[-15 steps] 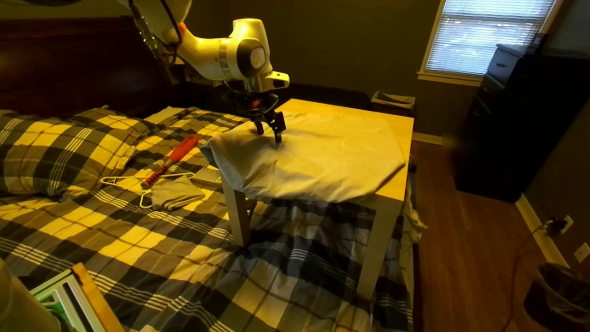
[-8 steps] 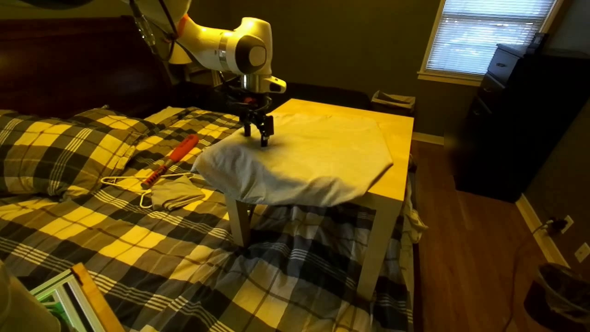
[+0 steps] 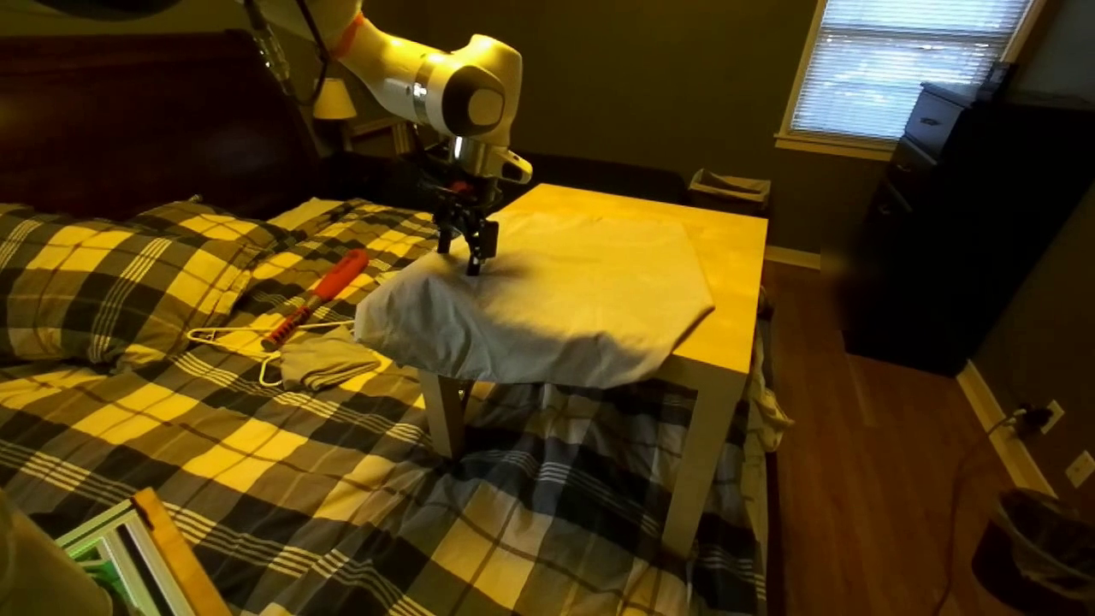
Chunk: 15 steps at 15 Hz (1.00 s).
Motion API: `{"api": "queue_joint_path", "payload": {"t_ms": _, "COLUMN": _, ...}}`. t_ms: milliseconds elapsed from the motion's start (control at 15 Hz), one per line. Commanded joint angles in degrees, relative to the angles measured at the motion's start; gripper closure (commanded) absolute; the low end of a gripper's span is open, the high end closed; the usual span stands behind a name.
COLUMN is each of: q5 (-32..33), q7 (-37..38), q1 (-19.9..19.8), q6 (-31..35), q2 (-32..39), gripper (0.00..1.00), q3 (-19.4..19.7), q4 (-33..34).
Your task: Spread the white pillow case across the table
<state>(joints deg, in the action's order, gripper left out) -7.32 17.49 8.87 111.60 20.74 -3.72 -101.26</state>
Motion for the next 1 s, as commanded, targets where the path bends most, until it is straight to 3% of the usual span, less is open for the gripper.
{"api": "queue_joint_path", "payload": {"t_ms": 0, "q5": -4.5, "q7": -5.6, "q1": -1.6, "q6": -9.5, "q2": 1.7, "gripper": 0.0, "q3": -1.9, "q4": 2.6}}
{"api": "queue_joint_path", "payload": {"t_ms": 133, "q5": -5.7, "q7": -8.6, "q1": -1.9, "q6": -15.4, "q2": 2.4, "gripper": 0.0, "q3": -2.4, "q4": 4.1}}
{"api": "queue_joint_path", "payload": {"t_ms": 467, "q5": -4.3, "q7": -7.5, "q1": -1.2, "q6": -10.8, "q2": 3.5, "gripper": 0.0, "q3": -1.4, "q4": 4.0}}
{"api": "queue_joint_path", "payload": {"t_ms": 733, "q5": -0.3, "q7": -6.0, "q1": -0.5, "q6": 0.2, "q2": 3.7, "gripper": 0.0, "q3": -0.5, "q4": 3.5}}
{"api": "queue_joint_path", "payload": {"t_ms": 933, "q5": 1.1, "q7": 0.4, "q1": 0.3, "q6": 7.8, "q2": 4.8, "gripper": 0.0, "q3": 0.7, "q4": 3.4}}
